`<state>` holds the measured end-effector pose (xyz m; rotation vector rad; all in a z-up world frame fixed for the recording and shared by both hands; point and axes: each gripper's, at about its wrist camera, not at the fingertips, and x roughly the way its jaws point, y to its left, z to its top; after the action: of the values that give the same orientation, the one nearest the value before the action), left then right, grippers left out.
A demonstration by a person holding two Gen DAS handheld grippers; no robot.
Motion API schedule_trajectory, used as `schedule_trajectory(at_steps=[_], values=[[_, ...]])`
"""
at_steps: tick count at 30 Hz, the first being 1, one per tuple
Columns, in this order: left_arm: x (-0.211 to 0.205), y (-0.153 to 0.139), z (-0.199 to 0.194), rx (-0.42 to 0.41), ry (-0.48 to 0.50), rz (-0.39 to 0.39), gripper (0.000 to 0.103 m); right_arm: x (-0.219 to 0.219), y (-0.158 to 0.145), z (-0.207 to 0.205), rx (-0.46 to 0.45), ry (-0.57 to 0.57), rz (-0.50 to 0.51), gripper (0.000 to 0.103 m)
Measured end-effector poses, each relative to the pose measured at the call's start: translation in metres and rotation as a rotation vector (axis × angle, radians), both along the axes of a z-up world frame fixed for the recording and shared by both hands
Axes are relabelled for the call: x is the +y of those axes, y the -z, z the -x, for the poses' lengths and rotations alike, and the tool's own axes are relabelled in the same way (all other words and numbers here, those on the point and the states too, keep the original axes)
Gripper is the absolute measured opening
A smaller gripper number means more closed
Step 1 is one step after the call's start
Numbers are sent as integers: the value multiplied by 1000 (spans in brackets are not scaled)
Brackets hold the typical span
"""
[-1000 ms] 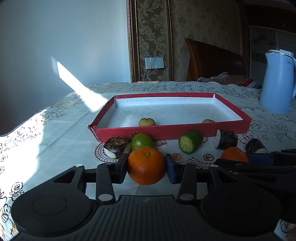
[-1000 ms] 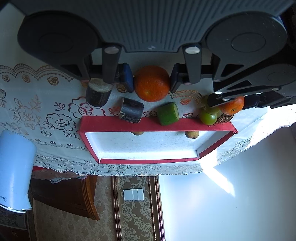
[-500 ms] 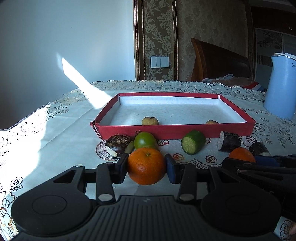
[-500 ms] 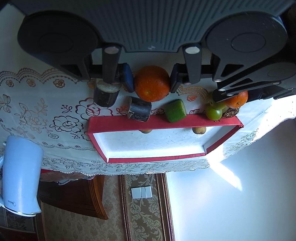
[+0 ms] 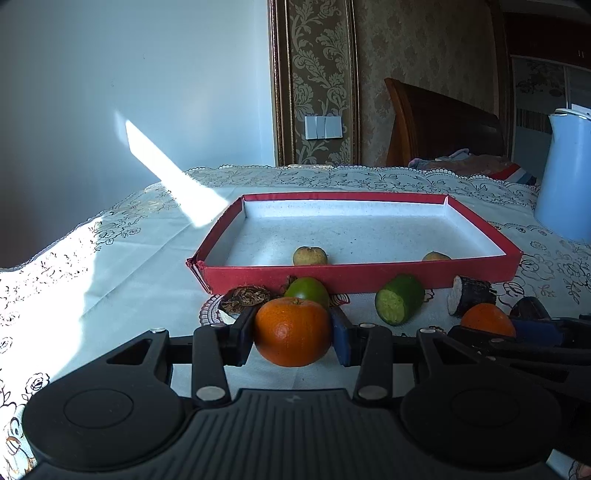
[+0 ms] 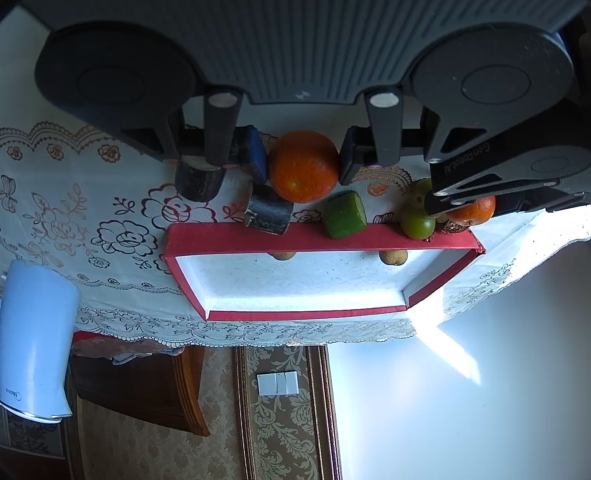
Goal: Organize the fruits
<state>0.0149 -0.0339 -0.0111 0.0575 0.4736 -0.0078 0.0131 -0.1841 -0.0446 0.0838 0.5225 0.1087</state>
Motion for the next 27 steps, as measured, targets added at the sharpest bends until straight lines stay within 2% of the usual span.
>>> schedule_trajectory(at_steps=[10, 27], values=[[1, 3, -3, -6, 19, 16, 41, -6, 4, -4, 16, 15, -31, 39], [0, 4, 1, -35, 1, 12, 40, -2, 3, 3, -19, 22, -2, 39]])
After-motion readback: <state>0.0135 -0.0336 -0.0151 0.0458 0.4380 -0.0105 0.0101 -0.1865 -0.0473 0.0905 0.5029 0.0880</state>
